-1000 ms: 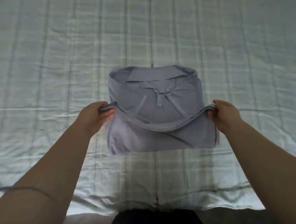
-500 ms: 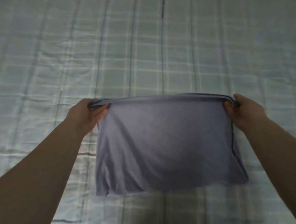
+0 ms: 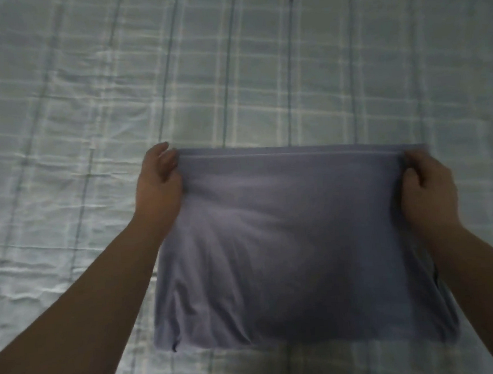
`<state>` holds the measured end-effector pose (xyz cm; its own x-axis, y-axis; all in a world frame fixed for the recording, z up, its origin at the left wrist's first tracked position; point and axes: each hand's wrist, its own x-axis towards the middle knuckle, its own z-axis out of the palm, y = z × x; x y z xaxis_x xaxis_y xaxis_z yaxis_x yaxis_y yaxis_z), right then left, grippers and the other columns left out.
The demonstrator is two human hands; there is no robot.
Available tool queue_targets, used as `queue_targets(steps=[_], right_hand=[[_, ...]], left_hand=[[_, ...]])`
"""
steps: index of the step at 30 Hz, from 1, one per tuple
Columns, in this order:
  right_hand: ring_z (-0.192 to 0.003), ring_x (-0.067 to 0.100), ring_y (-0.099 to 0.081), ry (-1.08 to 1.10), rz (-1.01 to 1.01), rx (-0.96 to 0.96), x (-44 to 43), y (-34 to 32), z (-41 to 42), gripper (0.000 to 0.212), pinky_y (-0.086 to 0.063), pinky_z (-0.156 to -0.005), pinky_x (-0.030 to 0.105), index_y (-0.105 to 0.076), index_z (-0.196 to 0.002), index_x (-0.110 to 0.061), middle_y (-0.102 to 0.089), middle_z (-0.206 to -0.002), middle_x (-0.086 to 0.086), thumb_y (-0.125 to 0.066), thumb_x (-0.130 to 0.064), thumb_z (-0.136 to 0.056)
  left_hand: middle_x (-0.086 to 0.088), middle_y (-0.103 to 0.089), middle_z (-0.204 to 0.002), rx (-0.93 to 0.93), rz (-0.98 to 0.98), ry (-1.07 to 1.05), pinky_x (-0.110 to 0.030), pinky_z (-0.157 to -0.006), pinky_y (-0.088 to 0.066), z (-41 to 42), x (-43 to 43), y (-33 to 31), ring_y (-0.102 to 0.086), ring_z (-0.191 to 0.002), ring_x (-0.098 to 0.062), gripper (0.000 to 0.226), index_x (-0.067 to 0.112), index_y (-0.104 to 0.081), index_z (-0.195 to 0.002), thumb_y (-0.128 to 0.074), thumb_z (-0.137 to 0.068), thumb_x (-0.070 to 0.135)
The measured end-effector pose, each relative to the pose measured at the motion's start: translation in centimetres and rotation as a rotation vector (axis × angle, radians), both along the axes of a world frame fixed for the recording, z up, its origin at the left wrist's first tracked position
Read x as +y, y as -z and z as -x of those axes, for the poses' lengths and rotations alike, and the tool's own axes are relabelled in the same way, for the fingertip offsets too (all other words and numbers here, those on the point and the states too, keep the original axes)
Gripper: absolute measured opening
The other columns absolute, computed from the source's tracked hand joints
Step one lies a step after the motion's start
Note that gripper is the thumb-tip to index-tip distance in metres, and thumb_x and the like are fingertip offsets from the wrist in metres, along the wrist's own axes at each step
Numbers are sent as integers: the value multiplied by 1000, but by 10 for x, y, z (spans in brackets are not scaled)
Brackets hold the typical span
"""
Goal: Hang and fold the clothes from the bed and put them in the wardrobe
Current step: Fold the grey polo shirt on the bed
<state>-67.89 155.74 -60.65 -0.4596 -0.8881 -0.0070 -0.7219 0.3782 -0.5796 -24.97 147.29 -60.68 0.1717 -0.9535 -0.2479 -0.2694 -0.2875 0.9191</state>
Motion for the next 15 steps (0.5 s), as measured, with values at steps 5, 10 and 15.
queue_targets(steps=[5, 10, 15], right_hand=[[-144, 35, -31, -253, -234, 364, 13, 26, 4, 56, -22, -113, 60, -39, -149, -15, -36, -155, 15, -28, -37, -98], [-146, 34, -27, -247, -217, 407, 16, 29, 0, 59, -20, -114, 60, -33, -152, -16, -32, -158, 13, -24, -40, -99], [-142, 35, -33, -218, -134, 383, 22, 19, 0, 55, -22, -114, 60, -44, -144, -9, -40, -152, 18, -29, -34, -97]], left_hand=[[-21, -48, -145, -958, 240, 599, -43, -116, -29, 2, 13, 34, -39, -137, -40, 56, 8, -47, -144, -34, -100, 40], [-17, -27, -160, -1065, 210, 598, -47, -122, -17, 3, 25, 46, -22, -149, -36, 61, 16, -34, -154, -29, -101, 47], [-21, -44, -150, -827, 277, 603, -45, -121, -21, 8, 37, 22, -34, -144, -35, 56, 3, -45, -144, -43, -97, 33]])
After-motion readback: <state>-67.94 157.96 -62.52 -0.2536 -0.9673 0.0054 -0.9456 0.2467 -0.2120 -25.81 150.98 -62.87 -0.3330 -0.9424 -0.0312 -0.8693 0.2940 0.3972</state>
